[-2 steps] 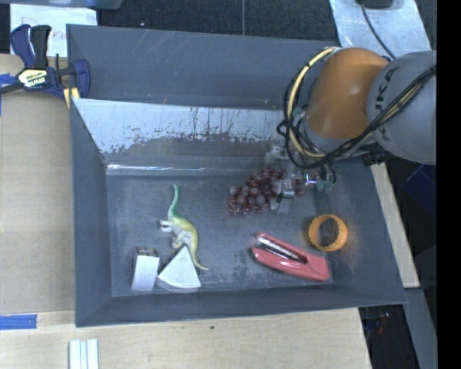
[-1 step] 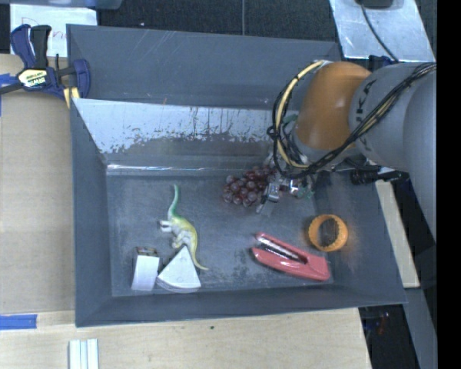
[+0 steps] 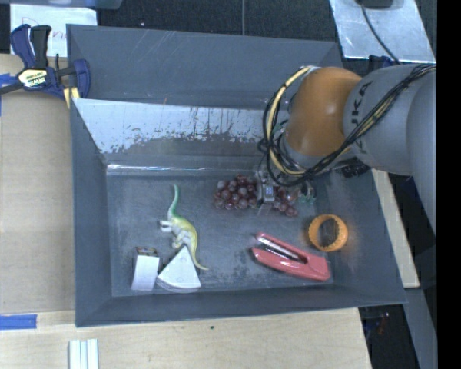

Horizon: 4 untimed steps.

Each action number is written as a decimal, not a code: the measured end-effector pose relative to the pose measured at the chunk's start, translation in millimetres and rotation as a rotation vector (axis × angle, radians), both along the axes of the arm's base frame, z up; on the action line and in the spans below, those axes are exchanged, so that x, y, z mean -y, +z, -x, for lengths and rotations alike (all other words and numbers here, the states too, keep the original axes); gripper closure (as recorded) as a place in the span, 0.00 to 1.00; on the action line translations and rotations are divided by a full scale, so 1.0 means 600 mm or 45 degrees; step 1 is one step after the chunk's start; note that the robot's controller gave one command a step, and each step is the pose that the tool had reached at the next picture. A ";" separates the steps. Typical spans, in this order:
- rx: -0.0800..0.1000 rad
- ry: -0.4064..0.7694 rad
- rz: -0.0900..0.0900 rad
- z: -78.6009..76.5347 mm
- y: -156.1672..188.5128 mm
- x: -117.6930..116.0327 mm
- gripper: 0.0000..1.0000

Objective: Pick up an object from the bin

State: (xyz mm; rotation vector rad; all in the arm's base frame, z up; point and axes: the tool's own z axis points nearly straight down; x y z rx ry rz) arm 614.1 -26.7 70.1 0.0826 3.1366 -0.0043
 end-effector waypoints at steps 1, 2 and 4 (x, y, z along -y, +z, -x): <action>0.000 0.000 0.000 0.000 0.000 0.000 1.00; 0.004 0.000 0.001 0.000 0.007 0.001 1.00; 0.009 0.001 0.001 -0.001 0.033 0.001 1.00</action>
Offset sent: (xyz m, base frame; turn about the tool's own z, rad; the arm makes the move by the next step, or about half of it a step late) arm 0.0000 -0.0001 0.0073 -0.0002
